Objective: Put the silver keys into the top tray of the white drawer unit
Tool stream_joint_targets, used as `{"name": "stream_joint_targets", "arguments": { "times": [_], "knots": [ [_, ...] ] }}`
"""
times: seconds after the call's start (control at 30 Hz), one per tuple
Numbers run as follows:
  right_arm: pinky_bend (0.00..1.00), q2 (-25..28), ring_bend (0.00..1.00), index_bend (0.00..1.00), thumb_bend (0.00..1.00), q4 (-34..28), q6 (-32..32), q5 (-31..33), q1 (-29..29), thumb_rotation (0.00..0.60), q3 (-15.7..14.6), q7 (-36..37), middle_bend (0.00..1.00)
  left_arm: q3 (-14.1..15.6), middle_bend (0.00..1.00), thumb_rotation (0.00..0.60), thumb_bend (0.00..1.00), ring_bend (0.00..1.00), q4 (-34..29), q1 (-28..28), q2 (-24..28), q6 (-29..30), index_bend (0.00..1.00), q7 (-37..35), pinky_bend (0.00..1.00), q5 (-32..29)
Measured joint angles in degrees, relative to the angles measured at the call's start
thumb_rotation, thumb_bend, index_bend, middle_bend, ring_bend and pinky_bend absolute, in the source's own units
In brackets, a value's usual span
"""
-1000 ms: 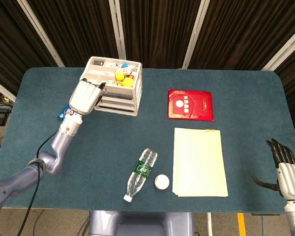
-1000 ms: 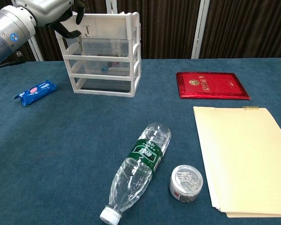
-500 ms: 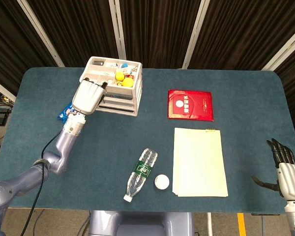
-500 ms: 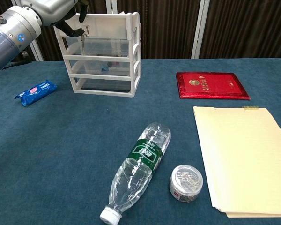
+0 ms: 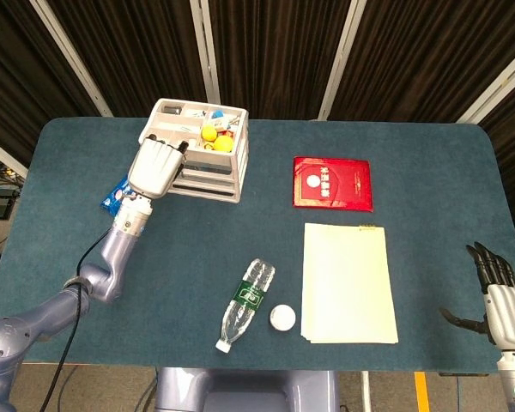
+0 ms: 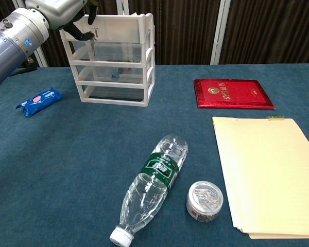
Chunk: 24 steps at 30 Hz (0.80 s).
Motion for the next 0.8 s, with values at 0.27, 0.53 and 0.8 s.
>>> {"name": "stream_joint_targets", "arguments": {
  "times": [0.27, 0.53, 0.8],
  "knots": [
    [0.0, 0.0, 0.0, 0.0, 0.0, 0.0, 0.1, -0.1, 0.0, 0.6, 0.0, 0.1, 0.0, -0.1, 0.94, 0.6, 0.24, 0.85, 1.2, -0.6, -1.0, -0.2, 0.56, -0.5, 0.77, -0.1],
    [0.0, 0.1, 0.0, 0.0, 0.0, -0.1, 0.2, -0.2, -0.1, 0.6, 0.0, 0.4, 0.0, -0.1, 0.94, 0.6, 0.23, 0.85, 2.2, -1.1, -1.9, -0.3, 0.56, -0.5, 0.77, 0.0],
    [0.0, 0.2, 0.0, 0.0, 0.0, -0.2, 0.3, -0.3, -0.1, 0.6, 0.0, 0.6, 0.0, -0.6, 0.95, 0.6, 0.23, 0.85, 3.1, -1.6, -2.5, -0.1, 0.57, -0.8, 0.77, -0.3]
  ]
}}
